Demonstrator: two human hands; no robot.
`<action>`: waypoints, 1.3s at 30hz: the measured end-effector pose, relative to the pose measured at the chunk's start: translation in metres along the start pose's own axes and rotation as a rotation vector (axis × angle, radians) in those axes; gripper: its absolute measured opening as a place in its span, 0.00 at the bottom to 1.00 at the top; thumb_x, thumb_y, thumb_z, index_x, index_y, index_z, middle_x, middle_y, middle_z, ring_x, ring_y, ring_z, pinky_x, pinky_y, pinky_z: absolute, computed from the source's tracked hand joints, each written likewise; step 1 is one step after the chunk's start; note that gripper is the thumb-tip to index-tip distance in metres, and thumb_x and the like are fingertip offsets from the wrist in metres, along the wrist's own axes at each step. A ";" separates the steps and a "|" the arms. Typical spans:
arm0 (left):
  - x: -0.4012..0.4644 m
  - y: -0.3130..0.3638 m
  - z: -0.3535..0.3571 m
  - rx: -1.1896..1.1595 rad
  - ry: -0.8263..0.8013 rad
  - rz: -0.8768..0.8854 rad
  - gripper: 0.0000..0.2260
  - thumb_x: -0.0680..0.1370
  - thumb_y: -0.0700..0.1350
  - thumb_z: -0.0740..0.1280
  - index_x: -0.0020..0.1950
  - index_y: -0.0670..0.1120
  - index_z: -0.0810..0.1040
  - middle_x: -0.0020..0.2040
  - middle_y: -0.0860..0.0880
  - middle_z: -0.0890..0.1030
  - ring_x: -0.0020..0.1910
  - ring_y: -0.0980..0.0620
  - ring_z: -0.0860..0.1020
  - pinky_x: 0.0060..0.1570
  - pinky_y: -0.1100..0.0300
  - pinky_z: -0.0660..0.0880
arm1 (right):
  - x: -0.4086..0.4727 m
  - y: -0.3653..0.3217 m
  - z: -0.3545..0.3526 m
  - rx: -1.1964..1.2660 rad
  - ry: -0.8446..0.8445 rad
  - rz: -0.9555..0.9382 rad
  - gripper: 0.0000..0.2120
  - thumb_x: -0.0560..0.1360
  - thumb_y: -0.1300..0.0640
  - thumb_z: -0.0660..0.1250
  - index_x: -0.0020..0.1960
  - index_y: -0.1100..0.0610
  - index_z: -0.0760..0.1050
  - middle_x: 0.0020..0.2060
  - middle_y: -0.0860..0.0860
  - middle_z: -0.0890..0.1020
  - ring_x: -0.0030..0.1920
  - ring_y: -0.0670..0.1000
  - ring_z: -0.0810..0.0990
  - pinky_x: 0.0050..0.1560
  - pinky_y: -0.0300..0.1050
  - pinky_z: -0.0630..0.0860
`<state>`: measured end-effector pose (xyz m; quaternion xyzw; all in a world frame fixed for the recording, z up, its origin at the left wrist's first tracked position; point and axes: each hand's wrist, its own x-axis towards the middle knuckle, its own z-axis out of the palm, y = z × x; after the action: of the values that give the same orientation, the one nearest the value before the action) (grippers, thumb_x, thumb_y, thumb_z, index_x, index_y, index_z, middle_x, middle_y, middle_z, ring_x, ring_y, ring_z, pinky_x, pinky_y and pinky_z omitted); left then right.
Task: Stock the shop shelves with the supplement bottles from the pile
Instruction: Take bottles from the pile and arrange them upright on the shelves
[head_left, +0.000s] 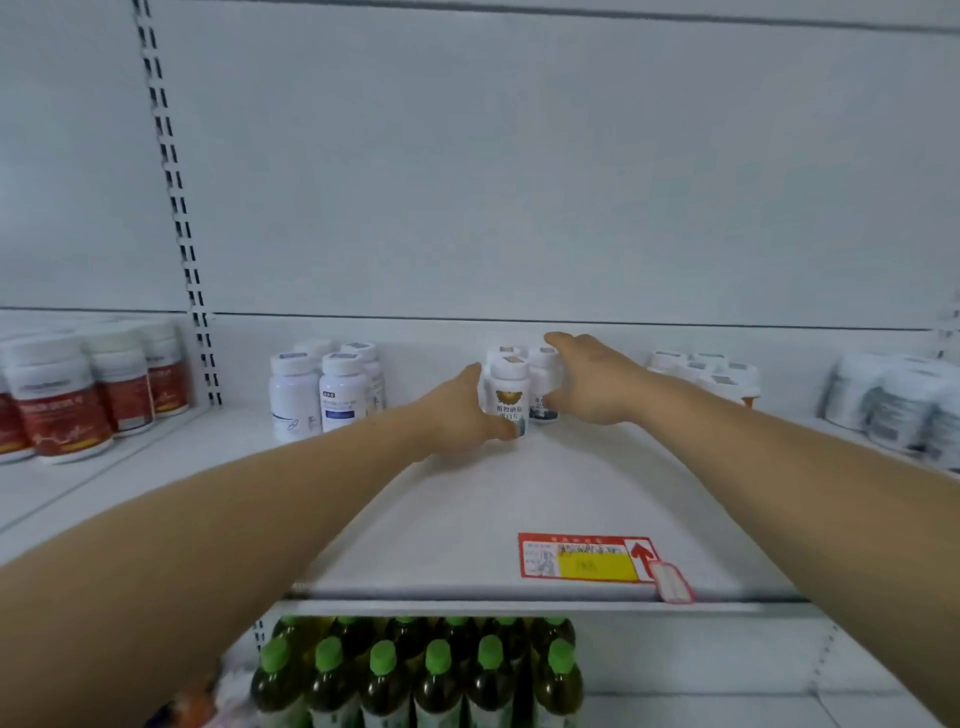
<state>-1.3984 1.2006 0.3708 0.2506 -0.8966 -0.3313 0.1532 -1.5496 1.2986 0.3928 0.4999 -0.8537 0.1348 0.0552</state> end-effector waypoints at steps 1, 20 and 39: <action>0.003 0.000 0.006 -0.010 0.016 -0.013 0.32 0.74 0.47 0.71 0.74 0.49 0.59 0.63 0.50 0.72 0.56 0.54 0.70 0.52 0.63 0.64 | 0.002 0.004 0.002 0.006 -0.005 -0.022 0.36 0.75 0.50 0.66 0.77 0.52 0.51 0.71 0.56 0.62 0.66 0.58 0.69 0.60 0.47 0.69; 0.025 -0.010 0.019 0.088 0.121 -0.085 0.25 0.74 0.48 0.71 0.66 0.45 0.64 0.62 0.46 0.76 0.58 0.46 0.75 0.59 0.53 0.70 | 0.022 0.018 0.018 0.120 0.092 -0.090 0.22 0.76 0.55 0.66 0.67 0.54 0.62 0.48 0.53 0.72 0.47 0.54 0.71 0.45 0.44 0.65; 0.002 0.015 -0.022 0.299 0.066 0.010 0.36 0.75 0.55 0.67 0.77 0.49 0.51 0.74 0.47 0.64 0.70 0.45 0.66 0.62 0.57 0.64 | -0.015 0.010 -0.041 -0.113 0.060 0.013 0.33 0.77 0.42 0.62 0.76 0.55 0.57 0.73 0.56 0.63 0.72 0.56 0.63 0.69 0.49 0.63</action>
<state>-1.3959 1.1982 0.3972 0.2770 -0.9317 -0.1849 0.1450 -1.5529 1.3276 0.4265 0.4862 -0.8612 0.1014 0.1079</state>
